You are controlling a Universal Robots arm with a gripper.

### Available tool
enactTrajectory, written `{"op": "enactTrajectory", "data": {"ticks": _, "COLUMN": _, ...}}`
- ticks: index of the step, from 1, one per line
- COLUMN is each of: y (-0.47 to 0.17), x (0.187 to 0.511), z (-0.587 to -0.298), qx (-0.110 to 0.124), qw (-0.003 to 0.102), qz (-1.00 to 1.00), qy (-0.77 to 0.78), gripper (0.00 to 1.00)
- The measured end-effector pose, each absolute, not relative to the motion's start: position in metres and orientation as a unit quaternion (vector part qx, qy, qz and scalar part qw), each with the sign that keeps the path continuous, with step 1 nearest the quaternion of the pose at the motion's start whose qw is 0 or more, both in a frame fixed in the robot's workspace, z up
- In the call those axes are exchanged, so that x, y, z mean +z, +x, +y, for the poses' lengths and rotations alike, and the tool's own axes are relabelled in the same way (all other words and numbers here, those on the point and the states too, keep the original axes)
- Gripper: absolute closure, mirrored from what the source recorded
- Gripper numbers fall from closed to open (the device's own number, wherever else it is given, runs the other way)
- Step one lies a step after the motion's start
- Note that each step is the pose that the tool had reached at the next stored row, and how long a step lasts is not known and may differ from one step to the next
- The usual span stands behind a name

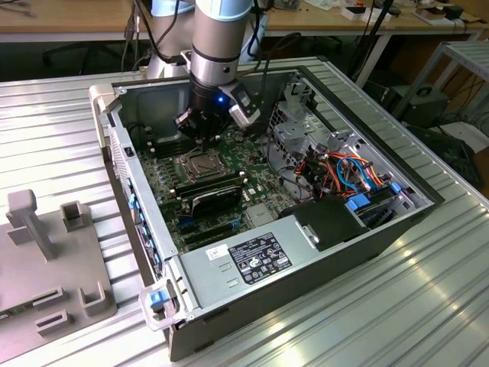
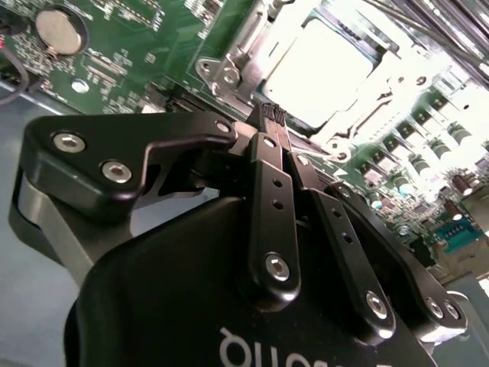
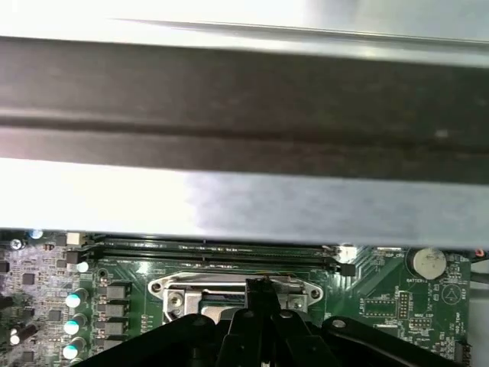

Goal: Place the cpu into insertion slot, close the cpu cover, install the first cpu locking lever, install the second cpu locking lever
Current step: 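Install the first cpu locking lever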

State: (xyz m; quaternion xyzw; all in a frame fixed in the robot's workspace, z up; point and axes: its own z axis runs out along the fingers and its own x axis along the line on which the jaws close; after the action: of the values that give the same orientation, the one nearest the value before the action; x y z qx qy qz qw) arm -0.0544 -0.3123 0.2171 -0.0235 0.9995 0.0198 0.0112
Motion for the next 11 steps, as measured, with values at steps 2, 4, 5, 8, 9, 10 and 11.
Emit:
{"op": "enactTrajectory", "data": {"ticks": 2, "y": -0.0569, "x": 0.2182, "z": -0.3120, "qx": 0.020, "qw": 0.011, "qz": 0.999, "qy": -0.024, "gripper": 0.89}}
{"op": "enactTrajectory", "data": {"ticks": 4, "y": -0.0576, "x": 0.2198, "z": -0.3106, "qx": 0.020, "qw": 0.011, "qz": 0.999, "qy": -0.024, "gripper": 0.89}}
{"op": "enactTrajectory", "data": {"ticks": 5, "y": -0.0578, "x": 0.2208, "z": -0.3095, "qx": 0.020, "qw": 0.011, "qz": 0.999, "qy": -0.024, "gripper": 0.89}}
{"op": "enactTrajectory", "data": {"ticks": 8, "y": -0.0583, "x": 0.2218, "z": -0.3061, "qx": 0.020, "qw": 0.011, "qz": 0.999, "qy": -0.024, "gripper": 0.89}}
{"op": "enactTrajectory", "data": {"ticks": 9, "y": -0.0583, "x": 0.2218, "z": -0.3055, "qx": 0.020, "qw": 0.011, "qz": 0.999, "qy": -0.024, "gripper": 0.89}}
{"op": "enactTrajectory", "data": {"ticks": 10, "y": -0.0583, "x": 0.2218, "z": -0.3044, "qx": 0.020, "qw": 0.011, "qz": 0.999, "qy": -0.024, "gripper": 0.89}}
{"op": "enactTrajectory", "data": {"ticks": 11, "y": -0.0584, "x": 0.2218, "z": -0.3028, "qx": 0.020, "qw": 0.011, "qz": 0.999, "qy": -0.024, "gripper": 0.89}}
